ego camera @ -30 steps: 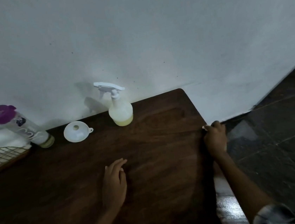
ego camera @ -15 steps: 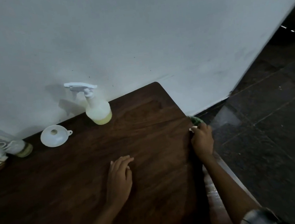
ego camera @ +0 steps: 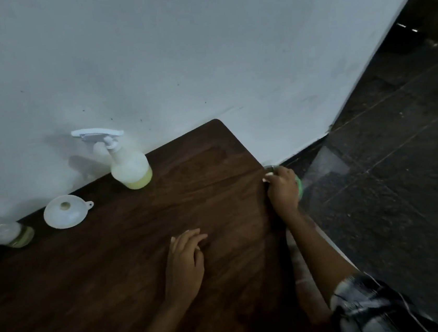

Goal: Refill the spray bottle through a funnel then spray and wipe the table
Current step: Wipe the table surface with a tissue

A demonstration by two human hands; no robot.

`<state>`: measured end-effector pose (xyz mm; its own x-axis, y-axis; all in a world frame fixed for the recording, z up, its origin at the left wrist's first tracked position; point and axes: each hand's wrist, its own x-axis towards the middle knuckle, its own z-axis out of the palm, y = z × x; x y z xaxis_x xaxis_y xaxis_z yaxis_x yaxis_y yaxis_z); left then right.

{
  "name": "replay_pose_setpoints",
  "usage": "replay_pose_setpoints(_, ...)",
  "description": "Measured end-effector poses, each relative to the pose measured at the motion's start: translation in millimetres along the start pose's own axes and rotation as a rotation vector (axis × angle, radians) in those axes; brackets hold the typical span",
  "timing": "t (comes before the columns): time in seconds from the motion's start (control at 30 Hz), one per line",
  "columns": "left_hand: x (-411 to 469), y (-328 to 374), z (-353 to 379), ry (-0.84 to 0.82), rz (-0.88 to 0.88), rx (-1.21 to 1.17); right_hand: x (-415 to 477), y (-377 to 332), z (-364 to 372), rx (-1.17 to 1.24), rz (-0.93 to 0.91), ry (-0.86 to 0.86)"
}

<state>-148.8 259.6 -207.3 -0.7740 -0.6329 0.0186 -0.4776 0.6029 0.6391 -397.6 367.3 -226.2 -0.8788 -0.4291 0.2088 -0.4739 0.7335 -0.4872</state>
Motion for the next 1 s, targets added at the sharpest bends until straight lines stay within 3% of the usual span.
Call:
replay_pose_setpoints(0.13, -2.1, 5.9, 3.0, -0.020, 0.041, 0.027, -7.8, 4.9, 1.7, 0.007, -0.016, 0.050)
replay_pose_setpoints(0.33, -0.9, 20.4, 16.4, -0.076, 0.075, 0.045, -136.0, 71.4, -56.1, -0.058, 0.111, 0.168)
replay_pose_setpoints(0.43, -6.5, 34.6, 28.6, -0.150, 0.112, 0.059, -201.1, 96.5, -89.1, -0.149, 0.377, 0.174)
replay_pose_setpoints(0.53, -15.7, 44.6, 35.6, -0.196, 0.161, 0.071, -222.8, 77.7, -89.1, -0.036, 0.618, 0.247)
replay_pose_setpoints(0.6, -22.3, 47.0, 36.9, -0.204, 0.187, 0.075, -228.8, 32.2, -74.1, 0.011, 0.475, 0.181)
replay_pose_setpoints(0.67, -26.9, 44.9, 36.5, -0.203, 0.208, 0.093, -241.7, -7.7, -54.5, 0.085, 0.148, -0.018)
replay_pose_setpoints(0.73, -29.8, 40.5, 32.7, -0.195, 0.206, 0.105, -236.4, -9.0, -44.2, -0.041, -0.159, -0.109)
replay_pose_setpoints(0.77, -30.3, 38.0, 29.6, -0.184, 0.194, 0.105, -220.0, 2.8, -44.4, -0.075, -0.173, -0.075)
replay_pose_setpoints(0.87, -32.8, 30.0, 20.1, -0.159, 0.161, 0.118, -158.7, 37.8, -53.0, -0.120, 0.166, 0.135)
replay_pose_setpoints(0.93, -35.8, 24.1, 15.6, -0.156, 0.140, 0.121, -137.8, 28.4, -47.9, -0.116, 0.320, 0.138)
replay_pose_setpoints(1.0, -38.9, 18.4, 12.3, -0.165, 0.118, 0.126, -144.5, -8.4, -31.3, -0.086, 0.142, 0.038)
